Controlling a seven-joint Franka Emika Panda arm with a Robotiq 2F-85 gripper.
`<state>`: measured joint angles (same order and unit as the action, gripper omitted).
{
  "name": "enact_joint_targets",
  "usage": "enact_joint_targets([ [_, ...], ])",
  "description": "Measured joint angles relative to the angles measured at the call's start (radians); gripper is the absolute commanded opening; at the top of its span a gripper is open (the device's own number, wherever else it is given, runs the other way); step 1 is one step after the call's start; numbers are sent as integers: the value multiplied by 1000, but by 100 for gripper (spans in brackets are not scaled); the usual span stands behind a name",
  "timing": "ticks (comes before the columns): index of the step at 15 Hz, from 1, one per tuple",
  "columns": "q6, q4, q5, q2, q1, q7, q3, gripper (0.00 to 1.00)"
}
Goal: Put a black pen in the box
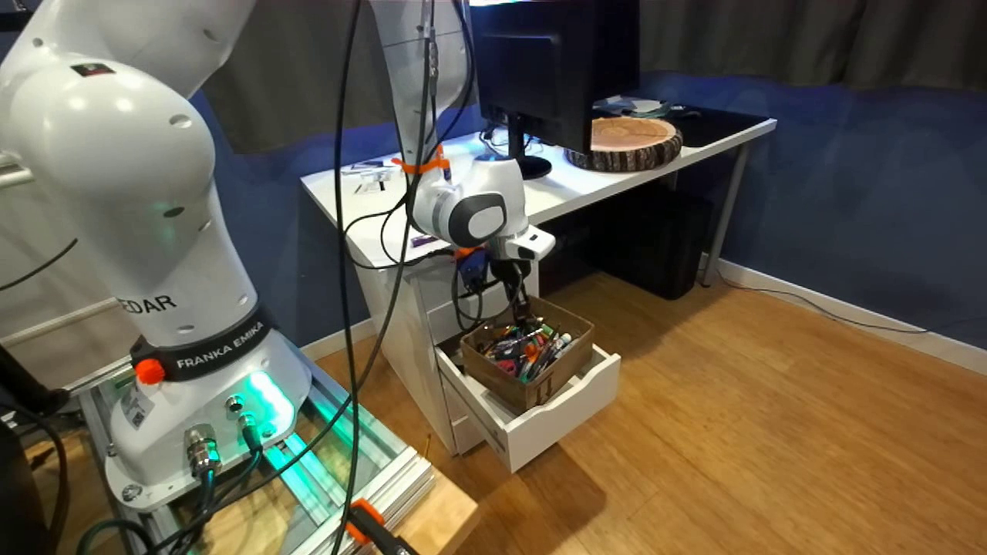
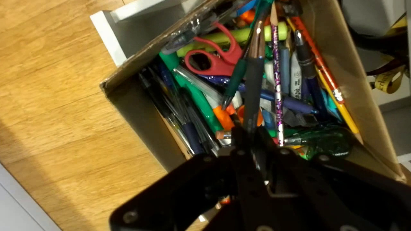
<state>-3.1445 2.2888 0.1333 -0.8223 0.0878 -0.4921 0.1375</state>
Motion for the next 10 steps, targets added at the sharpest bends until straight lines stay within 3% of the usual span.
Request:
enact_joint_targets([
  [10, -127, -119, 62, -183, 27, 55, -14, 3],
])
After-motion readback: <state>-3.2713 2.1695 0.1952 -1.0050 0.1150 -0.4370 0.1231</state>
